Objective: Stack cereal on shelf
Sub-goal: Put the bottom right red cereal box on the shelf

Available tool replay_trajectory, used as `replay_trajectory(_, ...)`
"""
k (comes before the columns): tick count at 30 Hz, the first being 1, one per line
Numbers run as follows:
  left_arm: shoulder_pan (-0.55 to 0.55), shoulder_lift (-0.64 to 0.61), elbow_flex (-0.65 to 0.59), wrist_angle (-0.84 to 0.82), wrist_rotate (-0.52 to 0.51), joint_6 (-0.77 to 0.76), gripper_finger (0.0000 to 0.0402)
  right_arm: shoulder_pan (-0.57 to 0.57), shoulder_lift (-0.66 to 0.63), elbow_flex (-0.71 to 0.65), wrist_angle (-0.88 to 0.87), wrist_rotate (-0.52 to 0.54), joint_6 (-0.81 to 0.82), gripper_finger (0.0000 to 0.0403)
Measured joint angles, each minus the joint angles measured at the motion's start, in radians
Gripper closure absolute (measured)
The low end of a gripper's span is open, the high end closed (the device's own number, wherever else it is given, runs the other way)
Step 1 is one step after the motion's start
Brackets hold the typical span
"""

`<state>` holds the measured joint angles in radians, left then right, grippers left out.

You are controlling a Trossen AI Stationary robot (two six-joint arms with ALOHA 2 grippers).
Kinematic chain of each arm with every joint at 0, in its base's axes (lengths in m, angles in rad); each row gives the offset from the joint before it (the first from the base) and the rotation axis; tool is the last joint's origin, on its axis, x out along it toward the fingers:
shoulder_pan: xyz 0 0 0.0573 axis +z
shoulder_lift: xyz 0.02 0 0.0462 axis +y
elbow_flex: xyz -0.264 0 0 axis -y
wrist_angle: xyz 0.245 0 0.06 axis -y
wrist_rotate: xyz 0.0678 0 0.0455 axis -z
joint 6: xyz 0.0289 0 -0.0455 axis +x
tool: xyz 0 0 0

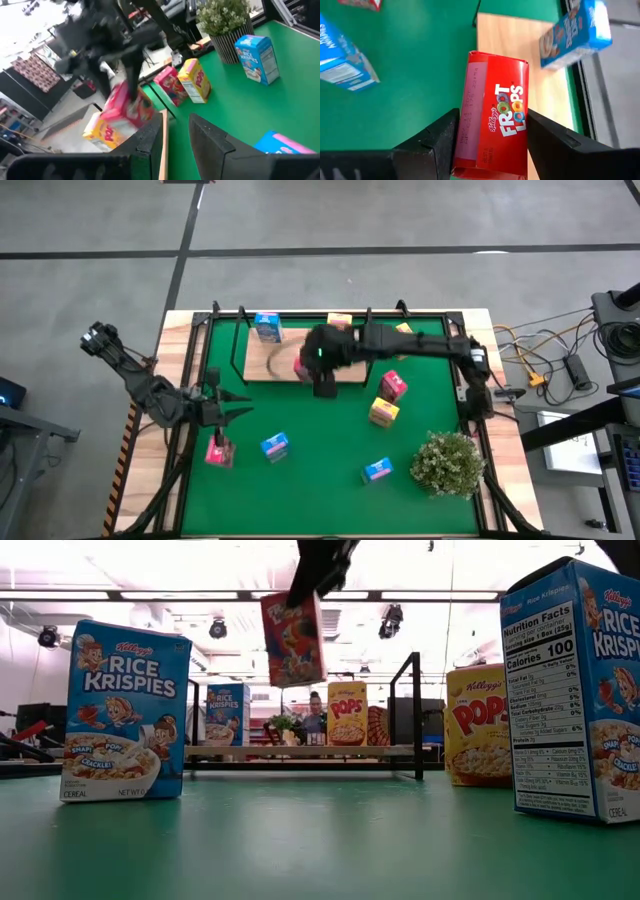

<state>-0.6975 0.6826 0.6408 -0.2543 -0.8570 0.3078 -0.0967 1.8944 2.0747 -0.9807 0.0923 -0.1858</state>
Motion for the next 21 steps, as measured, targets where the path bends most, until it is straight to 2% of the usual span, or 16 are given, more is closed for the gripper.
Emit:
replay_trajectory(9, 0.0, -0.048, -0.016, -0.047, -0.001, -0.004, 0.0325, -0.235, 0.033, -0.001, 0.189, -0.191, -0.3, 0.0205)
replay_trajectory(13, 0.0, -0.059, -0.016, -0.054, -0.003, 0.013, 0.0325, -0.301, 0.033, -0.014, 0.268, -0.26, -0.349, 0.0205)
replay_trajectory(16, 0.0, -0.066, -0.016, -0.055, -0.043, 0.025, 0.0325, -0.339, 0.034, -0.016, 0.286, -0.306, -0.362, 0.0205)
replay_trajectory(21, 0.0, -0.079, -0.016, -0.054, -0.091, 0.049, 0.0325, -0.366, 0.041, -0.018, 0.301, -0.321, -0.349, 0.0205)
